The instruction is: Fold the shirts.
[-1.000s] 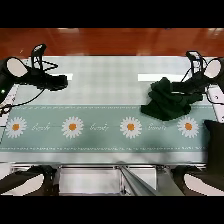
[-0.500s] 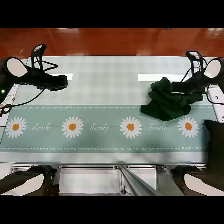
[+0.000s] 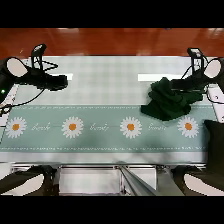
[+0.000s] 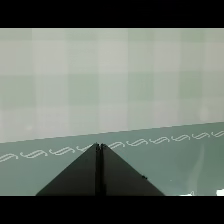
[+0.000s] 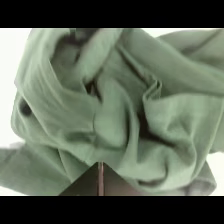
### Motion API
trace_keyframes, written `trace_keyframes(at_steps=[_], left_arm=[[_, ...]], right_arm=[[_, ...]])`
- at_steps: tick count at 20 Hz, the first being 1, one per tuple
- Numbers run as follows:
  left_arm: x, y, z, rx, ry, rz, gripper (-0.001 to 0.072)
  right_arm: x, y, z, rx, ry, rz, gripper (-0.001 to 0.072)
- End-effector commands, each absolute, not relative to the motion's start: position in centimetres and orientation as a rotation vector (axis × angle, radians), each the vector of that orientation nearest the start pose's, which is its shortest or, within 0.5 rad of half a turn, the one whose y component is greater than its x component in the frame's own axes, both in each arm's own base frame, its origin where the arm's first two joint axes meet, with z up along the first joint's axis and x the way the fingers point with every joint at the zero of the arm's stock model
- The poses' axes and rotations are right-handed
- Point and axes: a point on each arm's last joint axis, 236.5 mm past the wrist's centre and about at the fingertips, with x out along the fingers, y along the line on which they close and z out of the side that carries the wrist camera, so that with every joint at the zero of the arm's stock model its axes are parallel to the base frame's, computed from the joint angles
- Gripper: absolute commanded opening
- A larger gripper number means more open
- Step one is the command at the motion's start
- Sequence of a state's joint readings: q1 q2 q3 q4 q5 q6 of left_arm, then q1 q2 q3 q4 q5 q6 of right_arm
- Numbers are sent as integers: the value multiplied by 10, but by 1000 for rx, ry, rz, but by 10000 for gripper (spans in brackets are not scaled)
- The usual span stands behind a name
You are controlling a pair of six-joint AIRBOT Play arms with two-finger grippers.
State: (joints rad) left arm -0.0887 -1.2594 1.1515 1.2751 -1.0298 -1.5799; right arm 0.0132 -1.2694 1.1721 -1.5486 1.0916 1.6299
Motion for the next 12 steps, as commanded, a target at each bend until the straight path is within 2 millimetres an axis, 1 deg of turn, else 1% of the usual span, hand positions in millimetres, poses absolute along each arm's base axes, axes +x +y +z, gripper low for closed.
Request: trace_keyframes(at_steps=[1,2,3,4,5,6,7,9,10,11,12], left_arm=[[403,-95,33,-239,1138,-211,19],[402,-95,32,-238,1146,-211,19],[397,-95,31,-237,1166,-214,31],[393,-95,31,-233,1187,-219,141],[388,-95,33,-231,1208,-223,338],[384,-94,38,-228,1221,-228,438],[378,-95,46,-217,1231,-240,464],[368,-98,68,-187,1195,-276,464],[360,-101,83,-176,1161,-290,464],[352,-104,95,-160,1118,-309,464],[342,-109,105,-149,1077,-326,464]], right_arm=[[413,11,27,70,1130,-8,23],[412,11,28,70,1131,-9,24],[412,11,29,70,1130,-9,93],[411,11,32,71,1123,-7,297],[410,11,39,63,1106,-1,412],[410,12,50,59,1077,8,414],[409,5,65,32,1037,3,414],[405,-14,98,48,948,-42,413],[401,-25,111,53,910,-66,413],[397,-35,120,51,887,-92,413],[393,-45,120,37,883,-115,413]])
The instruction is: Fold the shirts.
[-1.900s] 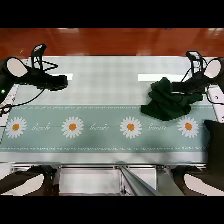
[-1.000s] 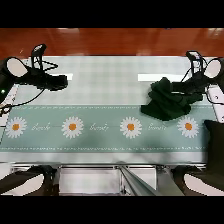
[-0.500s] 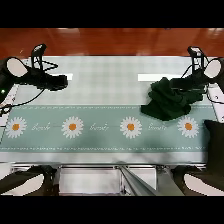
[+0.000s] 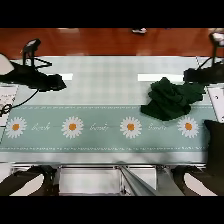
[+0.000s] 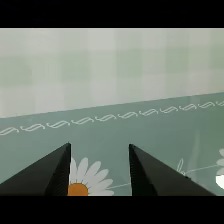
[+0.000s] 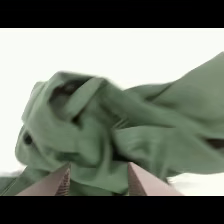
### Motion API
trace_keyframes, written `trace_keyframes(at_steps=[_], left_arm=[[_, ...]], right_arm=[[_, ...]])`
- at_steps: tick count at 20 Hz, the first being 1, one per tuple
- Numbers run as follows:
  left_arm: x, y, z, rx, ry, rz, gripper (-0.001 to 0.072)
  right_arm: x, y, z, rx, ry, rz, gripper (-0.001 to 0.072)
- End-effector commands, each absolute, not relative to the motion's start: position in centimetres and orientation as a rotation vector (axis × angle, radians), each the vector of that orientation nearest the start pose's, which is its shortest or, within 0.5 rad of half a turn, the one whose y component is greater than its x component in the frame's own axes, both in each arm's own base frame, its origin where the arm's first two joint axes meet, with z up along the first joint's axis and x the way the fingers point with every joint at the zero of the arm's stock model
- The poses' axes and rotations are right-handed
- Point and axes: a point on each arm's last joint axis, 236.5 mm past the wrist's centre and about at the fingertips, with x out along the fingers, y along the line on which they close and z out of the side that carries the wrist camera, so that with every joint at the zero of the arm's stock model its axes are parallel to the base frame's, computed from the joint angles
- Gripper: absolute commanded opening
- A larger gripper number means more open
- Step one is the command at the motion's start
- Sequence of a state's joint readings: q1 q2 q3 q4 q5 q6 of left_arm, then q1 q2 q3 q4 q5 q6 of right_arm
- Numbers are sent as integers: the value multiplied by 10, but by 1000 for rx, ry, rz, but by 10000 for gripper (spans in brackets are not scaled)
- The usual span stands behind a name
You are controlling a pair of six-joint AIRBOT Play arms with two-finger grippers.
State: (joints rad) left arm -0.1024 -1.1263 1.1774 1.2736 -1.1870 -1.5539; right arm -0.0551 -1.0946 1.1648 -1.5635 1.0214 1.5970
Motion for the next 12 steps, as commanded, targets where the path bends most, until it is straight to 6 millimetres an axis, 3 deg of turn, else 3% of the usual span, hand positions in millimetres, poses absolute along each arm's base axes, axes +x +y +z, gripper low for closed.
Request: trace_keyframes(at_steps=[1,4,6,9,12], left_arm=[[330,-115,110,-144,1051,-346,463],[294,-133,107,-161,1034,-399,463],[282,-138,95,-152,1046,-416,463],[282,-143,81,-159,1071,-420,463],[291,-144,80,-170,1052,-414,463]], right_arm=[[388,-57,113,26,902,-146,413],[378,-85,63,66,1001,-210,413],[380,-86,21,136,1091,-201,413],[390,-67,-34,202,1198,-115,413],[398,-65,-70,231,1242,-113,413]])
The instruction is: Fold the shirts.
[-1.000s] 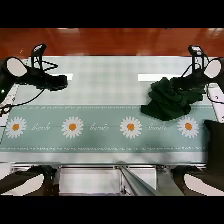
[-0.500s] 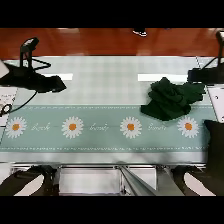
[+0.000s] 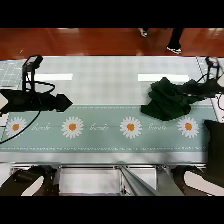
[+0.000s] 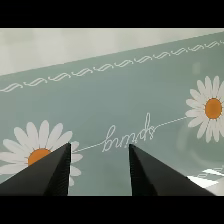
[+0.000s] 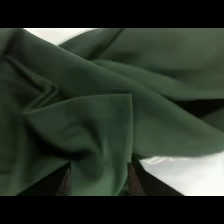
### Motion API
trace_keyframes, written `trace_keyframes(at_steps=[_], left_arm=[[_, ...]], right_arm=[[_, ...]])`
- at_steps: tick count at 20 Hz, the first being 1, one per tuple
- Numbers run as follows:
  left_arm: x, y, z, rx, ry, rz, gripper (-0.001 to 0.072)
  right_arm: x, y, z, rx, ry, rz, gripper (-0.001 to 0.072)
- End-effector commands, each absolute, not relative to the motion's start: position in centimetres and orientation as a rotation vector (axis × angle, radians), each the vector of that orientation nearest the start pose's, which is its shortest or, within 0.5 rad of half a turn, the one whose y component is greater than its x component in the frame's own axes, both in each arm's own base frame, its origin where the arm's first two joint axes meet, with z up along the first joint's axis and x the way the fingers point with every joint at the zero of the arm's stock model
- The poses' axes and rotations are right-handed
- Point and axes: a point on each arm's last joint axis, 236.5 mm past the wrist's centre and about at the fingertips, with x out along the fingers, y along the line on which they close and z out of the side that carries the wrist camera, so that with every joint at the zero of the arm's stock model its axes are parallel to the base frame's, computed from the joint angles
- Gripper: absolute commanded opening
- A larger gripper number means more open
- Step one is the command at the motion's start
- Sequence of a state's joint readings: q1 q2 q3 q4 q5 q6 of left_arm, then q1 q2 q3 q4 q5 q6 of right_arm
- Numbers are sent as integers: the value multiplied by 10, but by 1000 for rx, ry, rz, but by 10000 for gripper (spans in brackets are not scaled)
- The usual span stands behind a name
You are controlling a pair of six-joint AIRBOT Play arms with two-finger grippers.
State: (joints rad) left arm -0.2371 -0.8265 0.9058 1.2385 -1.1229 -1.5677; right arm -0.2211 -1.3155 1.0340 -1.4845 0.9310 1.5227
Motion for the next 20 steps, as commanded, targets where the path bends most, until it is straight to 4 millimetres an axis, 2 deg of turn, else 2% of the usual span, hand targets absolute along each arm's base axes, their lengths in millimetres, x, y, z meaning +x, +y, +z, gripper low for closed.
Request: trace_keyframes(at_steps=[1,4,5,7,9,11,13,15,17,19,20], left_arm=[[293,-145,79,-171,1049,-412,463],[300,-145,74,-175,1053,-405,463],[302,-146,71,-176,1057,-403,463],[304,-146,62,-177,1081,-397,463],[306,-146,53,-173,1109,-392,461],[308,-143,46,-156,1125,-380,460],[313,-125,42,-78,1117,-333,459],[321,-101,47,-42,1092,-270,459],[329,-77,57,-87,1074,-199,459],[334,-55,64,-167,1052,-115,459],[335,-45,67,-189,1042,-86,459]], right_arm=[[399,-64,-79,244,1252,-110,413],[397,-61,-102,270,1297,-108,388],[397,-60,-106,274,1303,-108,300],[403,-62,-102,272,1283,-110,24],[416,-63,-81,266,1249,-98,23],[439,-62,-34,240,1162,-59,22],[462,-59,40,198,1017,-11,22],[472,-54,132,152,836,24,23],[466,-46,213,114,675,46,22],[444,-31,288,73,525,73,22],[431,-19,318,44,465,95,22]])
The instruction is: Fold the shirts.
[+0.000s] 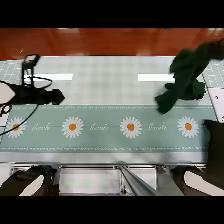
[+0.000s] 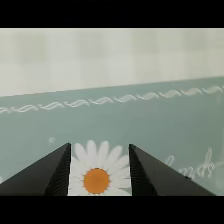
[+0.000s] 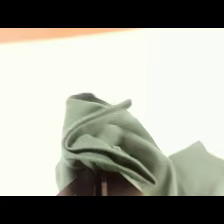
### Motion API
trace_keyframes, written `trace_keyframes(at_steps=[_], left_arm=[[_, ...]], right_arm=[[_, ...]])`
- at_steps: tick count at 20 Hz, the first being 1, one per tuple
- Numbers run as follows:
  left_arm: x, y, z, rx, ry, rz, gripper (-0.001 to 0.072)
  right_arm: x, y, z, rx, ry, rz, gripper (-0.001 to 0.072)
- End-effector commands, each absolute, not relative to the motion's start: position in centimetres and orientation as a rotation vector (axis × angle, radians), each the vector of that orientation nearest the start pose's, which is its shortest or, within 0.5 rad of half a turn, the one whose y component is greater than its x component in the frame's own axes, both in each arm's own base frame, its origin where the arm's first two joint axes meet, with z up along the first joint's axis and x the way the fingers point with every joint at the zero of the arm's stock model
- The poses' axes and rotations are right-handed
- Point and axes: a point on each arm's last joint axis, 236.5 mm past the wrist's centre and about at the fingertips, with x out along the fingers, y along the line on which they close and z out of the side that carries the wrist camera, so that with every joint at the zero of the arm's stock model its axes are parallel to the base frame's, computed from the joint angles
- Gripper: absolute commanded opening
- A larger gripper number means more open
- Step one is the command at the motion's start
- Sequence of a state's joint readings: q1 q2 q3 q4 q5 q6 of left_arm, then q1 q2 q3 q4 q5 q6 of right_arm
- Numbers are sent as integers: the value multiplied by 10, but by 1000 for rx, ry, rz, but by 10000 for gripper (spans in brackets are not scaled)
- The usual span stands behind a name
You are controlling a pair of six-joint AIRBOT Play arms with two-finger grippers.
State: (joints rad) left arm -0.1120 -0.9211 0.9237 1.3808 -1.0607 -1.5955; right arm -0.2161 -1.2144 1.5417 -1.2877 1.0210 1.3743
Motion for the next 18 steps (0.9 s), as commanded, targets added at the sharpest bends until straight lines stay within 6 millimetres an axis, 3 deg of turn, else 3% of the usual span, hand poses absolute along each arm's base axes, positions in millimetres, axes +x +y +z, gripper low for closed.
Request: trace_keyframes(at_steps=[1,4,6,8,10,12,13,16,18], left_arm=[[335,-38,70,-200,1032,-68,459],[336,-23,73,-222,1017,-28,459],[337,-20,72,-219,1011,-24,459],[335,-21,67,-217,1022,-25,459],[333,-22,63,-221,1033,-27,459],[333,-25,63,-239,1034,-35,459],[333,-28,63,-244,1034,-42,459],[333,-30,64,-255,1034,-49,459],[333,-30,64,-254,1033,-48,459]], right_arm=[[418,-7,348,19,401,115,22],[375,35,430,-37,215,201,22],[350,61,470,-59,120,267,22],[333,79,498,-61,47,307,22],[324,91,507,-57,25,332,22],[324,111,493,-44,81,394,22],[328,125,474,-46,153,436,22],[342,182,393,-78,405,580,22],[344,231,334,-101,549,680,22]])
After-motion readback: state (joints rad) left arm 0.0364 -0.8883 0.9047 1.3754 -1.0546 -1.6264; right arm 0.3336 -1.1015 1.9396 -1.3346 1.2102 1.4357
